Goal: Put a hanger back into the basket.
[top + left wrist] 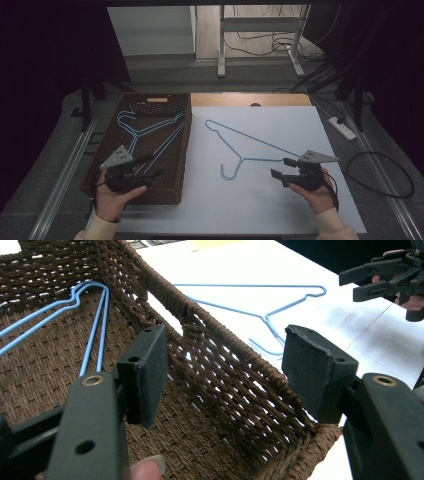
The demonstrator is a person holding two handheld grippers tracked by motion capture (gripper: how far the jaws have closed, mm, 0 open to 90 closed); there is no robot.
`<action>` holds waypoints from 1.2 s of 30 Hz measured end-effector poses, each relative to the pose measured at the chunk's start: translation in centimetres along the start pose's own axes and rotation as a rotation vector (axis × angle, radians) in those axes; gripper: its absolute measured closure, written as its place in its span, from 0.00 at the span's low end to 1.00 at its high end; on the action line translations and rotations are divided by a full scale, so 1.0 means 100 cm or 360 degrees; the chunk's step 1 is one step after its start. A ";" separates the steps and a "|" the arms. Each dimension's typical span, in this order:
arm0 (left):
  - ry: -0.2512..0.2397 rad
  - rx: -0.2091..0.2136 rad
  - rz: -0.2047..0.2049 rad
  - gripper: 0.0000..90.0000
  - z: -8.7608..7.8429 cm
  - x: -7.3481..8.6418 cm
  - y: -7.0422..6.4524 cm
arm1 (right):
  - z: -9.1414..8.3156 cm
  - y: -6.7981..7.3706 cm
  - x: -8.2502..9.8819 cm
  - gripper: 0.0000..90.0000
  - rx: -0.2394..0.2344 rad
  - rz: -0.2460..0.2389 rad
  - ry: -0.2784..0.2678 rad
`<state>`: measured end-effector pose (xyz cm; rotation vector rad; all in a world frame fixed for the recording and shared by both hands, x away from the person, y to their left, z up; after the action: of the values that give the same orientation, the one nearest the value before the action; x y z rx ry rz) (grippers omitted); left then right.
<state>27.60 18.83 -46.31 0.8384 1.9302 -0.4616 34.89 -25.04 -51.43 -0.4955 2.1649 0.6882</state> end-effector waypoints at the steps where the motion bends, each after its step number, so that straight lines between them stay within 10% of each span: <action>1: 0.0001 0.0002 0.0000 0.39 0.000 0.000 0.000 | 0.000 0.000 0.000 0.32 0.0004 -0.0006 0.0003; 25: 0.0045 0.0062 0.0033 0.39 0.010 0.005 -0.005 | 0.002 0.001 -0.006 0.40 0.0098 -0.0078 0.0115; 36: 0.0062 0.0071 0.0029 0.38 0.011 0.002 -0.007 | 0.020 -0.017 -0.028 0.73 0.0267 -0.0209 0.0308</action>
<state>27.67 17.76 -47.03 0.8990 1.9524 -0.4822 38.70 -24.80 -50.88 -0.6299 2.3219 0.3966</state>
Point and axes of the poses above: each handheld gripper's, and its own axes: z roughly forward along the jaws, x roughly out of its underside, y roughly to its left, the point moved 6 cm from there along z, roughly forward along the jaws, and after that the axes turned 14 degrees about z, right-handed, at the moved point
